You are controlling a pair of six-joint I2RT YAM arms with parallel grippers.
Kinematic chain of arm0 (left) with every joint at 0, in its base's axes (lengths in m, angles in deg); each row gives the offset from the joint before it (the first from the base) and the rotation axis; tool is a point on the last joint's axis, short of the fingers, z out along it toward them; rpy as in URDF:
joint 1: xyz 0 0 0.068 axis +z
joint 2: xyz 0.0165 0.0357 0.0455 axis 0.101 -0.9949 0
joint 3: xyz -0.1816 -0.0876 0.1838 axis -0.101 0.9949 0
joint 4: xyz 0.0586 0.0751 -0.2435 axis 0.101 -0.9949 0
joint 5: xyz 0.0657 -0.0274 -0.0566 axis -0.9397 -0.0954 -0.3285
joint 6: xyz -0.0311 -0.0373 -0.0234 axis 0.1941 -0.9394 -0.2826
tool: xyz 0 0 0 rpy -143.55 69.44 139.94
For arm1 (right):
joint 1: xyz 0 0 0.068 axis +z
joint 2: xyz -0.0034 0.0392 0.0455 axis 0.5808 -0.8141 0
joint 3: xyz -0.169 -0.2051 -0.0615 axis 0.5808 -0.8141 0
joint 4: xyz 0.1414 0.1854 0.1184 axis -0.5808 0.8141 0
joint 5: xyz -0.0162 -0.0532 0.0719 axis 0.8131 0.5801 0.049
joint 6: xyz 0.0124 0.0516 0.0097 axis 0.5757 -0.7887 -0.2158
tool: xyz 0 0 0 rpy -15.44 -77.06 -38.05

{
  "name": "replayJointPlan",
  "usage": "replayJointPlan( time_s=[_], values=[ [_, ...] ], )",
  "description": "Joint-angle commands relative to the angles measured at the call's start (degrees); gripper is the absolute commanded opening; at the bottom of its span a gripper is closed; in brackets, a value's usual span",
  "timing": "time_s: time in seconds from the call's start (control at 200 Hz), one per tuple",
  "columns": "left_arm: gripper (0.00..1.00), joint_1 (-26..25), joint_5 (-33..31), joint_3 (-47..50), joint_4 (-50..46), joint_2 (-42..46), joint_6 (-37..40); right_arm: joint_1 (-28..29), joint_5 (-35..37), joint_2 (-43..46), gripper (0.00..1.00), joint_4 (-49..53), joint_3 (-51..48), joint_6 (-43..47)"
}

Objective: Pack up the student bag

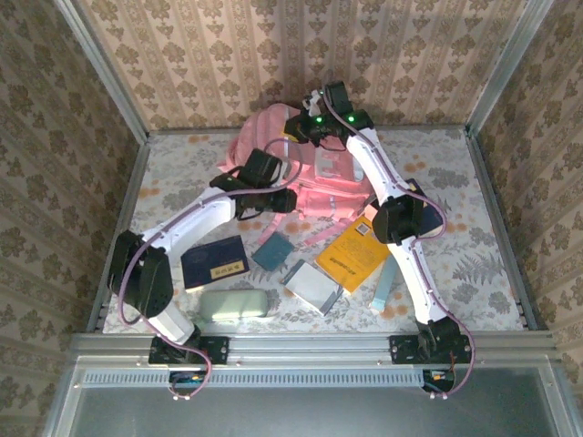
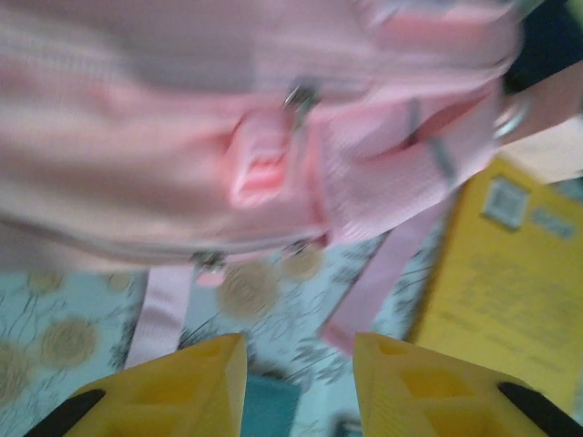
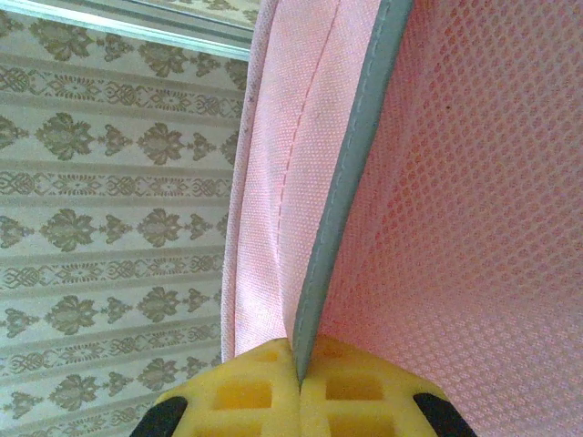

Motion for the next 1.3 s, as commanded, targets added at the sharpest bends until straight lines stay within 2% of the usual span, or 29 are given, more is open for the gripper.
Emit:
replayJointPlan(
  time_s=[0.0, 0.39, 0.545, 0.745, 0.92, 0.995, 1.17, 1.295],
  values=[
    [0.37, -0.17, -6.42, 2.45, 0.59, -0.74, -0.04, -0.40, -1.53, 0.60, 0.00, -0.89, 4.76, -1.47],
    [0.37, -5.03, -15.85, 0.60, 2.44, -8.30, -2.40, -0.71, -0.39, -0.04, 0.02, 0.31, 5.80, -5.76],
    [0.40, -5.75, -18.14, -1.48, 2.13, -11.19, -3.58, -0.64, -0.92, -0.37, 0.02, -0.25, 6.28, -7.36],
    [0.39, -5.74, -21.37, -3.60, 2.49, -13.55, -4.35, -0.32, -1.52, -1.31, 0.02, 0.96, 7.75, -7.28],
    [0.39, -5.24, -21.41, -5.27, 2.92, -15.20, -4.53, 0.12, -2.32, -4.54, 0.02, 3.51, 13.69, -7.80],
    [0.36, -5.11, -21.84, -5.69, 3.04, -15.92, -4.38, 0.12, -2.85, -6.92, 0.02, 4.66, 18.96, -8.88],
    [0.31, -4.12, -21.49, -5.75, 3.62, -17.42, -4.92, 0.31, -3.44, -7.08, 0.00, 4.59, 18.94, -9.40],
    [0.20, -3.32, -21.62, -6.13, 3.72, -17.91, -5.00, 0.56, -3.67, -7.16, 0.00, 4.68, 18.98, -9.08]
  ],
)
